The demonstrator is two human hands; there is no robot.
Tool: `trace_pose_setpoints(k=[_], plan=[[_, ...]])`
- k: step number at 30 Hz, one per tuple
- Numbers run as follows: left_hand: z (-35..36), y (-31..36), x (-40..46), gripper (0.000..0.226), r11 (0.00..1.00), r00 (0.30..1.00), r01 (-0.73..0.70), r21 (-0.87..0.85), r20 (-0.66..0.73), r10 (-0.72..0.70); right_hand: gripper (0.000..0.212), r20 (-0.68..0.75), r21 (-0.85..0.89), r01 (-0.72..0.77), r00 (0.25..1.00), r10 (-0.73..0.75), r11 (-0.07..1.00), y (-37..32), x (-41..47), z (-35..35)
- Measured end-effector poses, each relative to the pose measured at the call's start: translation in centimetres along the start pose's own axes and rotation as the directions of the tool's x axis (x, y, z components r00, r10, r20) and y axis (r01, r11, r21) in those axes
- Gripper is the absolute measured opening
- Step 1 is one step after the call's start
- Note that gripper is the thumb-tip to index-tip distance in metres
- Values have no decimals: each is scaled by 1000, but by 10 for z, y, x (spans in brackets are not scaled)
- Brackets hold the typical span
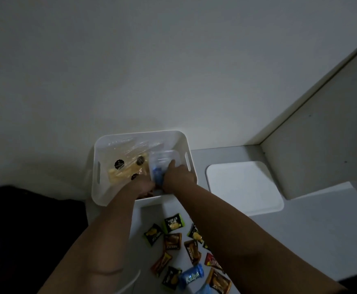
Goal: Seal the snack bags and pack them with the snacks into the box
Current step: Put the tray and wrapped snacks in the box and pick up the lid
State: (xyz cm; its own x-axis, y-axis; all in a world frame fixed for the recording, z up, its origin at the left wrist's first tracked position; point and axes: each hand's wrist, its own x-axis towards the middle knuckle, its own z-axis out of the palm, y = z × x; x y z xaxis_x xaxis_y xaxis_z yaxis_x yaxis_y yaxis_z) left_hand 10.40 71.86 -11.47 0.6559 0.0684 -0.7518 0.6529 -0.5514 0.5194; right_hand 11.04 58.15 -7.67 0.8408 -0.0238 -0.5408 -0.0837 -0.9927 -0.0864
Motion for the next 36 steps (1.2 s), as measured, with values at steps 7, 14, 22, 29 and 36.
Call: trace_pose_setpoints(k=[7, 14, 22, 29, 36], plan=[[-10, 16, -35, 23, 963, 966, -114, 245, -198, 165, 35, -66, 72, 128, 990, -123, 989, 7, -25, -38], [29, 24, -119, 19, 831, 643, -555, 40, -614, 458, 33, -484, 388, 413, 852, -200, 824, 86, -61, -36], [173, -141, -149, 81, 831, 776, -379, 407, -349, 525, 34, -378, 515, 286, 922, -85, 808, 264, -119, 92], [262, -212, -154, 151, 731, 881, -267, 628, -148, 449, 145, -71, 262, 371, 928, -366, 891, 315, -148, 203], [285, -205, -126, 131, 685, 791, -266, 678, -253, 557, 140, -230, -91, 540, 806, -545, 837, 283, -127, 253]])
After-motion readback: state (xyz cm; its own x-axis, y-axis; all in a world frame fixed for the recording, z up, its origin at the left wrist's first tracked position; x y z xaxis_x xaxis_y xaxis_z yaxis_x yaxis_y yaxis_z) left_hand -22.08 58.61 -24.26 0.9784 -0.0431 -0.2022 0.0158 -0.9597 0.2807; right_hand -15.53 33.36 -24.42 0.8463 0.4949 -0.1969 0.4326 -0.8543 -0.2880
